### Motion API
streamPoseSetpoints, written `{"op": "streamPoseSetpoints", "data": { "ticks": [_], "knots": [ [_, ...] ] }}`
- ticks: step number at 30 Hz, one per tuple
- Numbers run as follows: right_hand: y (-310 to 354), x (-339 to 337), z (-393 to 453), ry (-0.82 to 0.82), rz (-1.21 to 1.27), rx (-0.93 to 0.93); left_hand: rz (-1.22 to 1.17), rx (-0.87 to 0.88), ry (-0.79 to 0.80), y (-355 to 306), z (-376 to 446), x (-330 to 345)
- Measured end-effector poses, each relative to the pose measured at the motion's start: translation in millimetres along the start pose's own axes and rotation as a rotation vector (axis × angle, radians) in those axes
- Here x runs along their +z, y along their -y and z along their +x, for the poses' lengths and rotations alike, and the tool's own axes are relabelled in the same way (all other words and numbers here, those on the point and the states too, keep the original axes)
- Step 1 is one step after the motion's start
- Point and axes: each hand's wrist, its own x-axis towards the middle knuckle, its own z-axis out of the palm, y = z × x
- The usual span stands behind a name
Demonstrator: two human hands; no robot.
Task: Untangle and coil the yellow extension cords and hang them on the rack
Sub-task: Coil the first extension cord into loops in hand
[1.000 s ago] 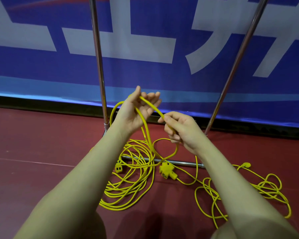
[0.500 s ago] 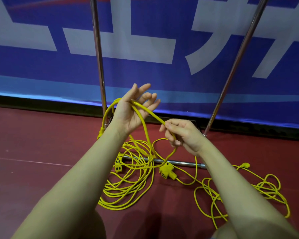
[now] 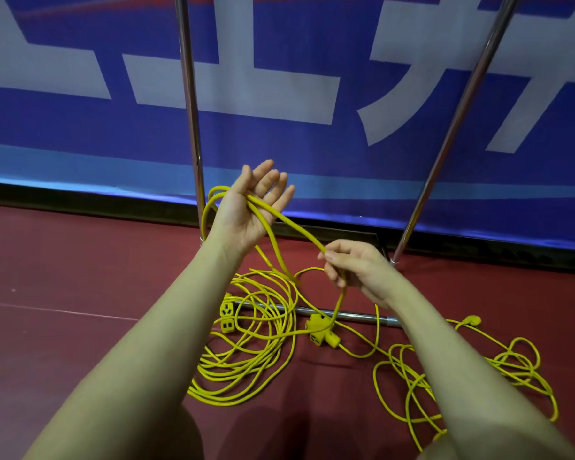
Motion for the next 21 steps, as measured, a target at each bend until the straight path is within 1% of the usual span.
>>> {"op": "streamPoseSetpoints", "data": {
  "ticks": [2, 4, 9, 13, 16, 18, 21],
  "knots": [
    [6, 3, 0, -0.060, 0.037, -0.046, 0.041, -0.013, -0.013, 3, 0, -1],
    [13, 6, 0, -0.069, 0.070, -0.089, 0.051, -0.018, -0.016, 6, 0, -2],
    [24, 12, -3, -0.005, 0.070, -0.092, 0.002, 0.012, -0.008, 6, -1, -2],
    [25, 18, -1, 0.003, 0.083, -0.074, 0.012, -0.006, -0.035, 12, -2, 2],
    [23, 13, -2, 0.040, 0.097, -0.073, -0.026, -0.042, 0.012, 13, 1, 1],
    [20, 9, -4, 0.078, 0.085, -0.034, -0.029, -0.054, 0.053, 11, 3, -1],
    [7, -1, -5, 0.036, 0.015, 0.079, -0.031, -0.066, 0.099, 5, 7, -5]
  ]
}}
